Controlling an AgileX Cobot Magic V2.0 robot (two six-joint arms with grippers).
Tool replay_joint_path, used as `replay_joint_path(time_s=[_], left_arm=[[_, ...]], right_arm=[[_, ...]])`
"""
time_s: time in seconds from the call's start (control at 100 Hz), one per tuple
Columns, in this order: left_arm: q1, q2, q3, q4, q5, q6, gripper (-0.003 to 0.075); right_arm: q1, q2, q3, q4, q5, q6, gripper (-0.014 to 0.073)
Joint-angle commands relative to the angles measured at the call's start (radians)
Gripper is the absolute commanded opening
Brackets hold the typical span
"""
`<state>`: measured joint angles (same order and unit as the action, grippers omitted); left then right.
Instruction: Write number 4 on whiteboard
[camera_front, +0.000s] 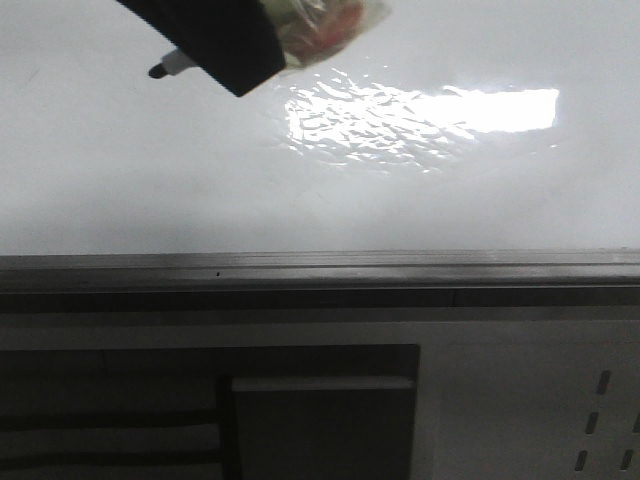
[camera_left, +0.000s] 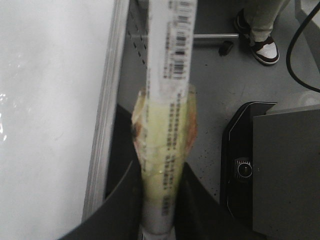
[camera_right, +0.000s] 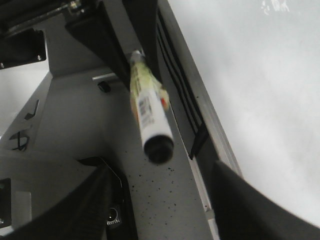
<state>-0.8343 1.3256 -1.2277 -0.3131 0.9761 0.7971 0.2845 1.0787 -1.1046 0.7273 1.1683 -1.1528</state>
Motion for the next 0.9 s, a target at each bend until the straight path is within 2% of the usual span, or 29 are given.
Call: replay_joint_path(time_s=[0.0, 0.17, 0.3, 0.75, 0.89], left_arm=[[-0.02, -0.01, -0.058, -0.029, -0.039, 0.007, -0.002], [-0.025, -0.006, -0.069, -0.029, -0.047, 0.03, -0.002], [-0.025, -0.006, -0.069, -0.029, -0.047, 0.048, -0.002], [-0.025, -0.006, -0.069, -0.029, -0.051, 0.055, -0.002], [-0.025, -0.006, -0.069, -0.029, -0.051, 0.055, -0.002]], right_arm=[[0.049, 0.016, -0.035, 0.025, -0.07, -0.059, 0.0381], [0.134, 0.055, -0.035, 0.025, -0.141, -0.07, 0.038], [0.153, 0.073, -0.035, 0.027, -0.173, -0.07, 0.0362], [0.155, 0.077, -0.035, 0.051, -0.162, -0.07, 0.0157], [0.155, 0.077, -0.035, 0.051, -0.16, -0.07, 0.0055]])
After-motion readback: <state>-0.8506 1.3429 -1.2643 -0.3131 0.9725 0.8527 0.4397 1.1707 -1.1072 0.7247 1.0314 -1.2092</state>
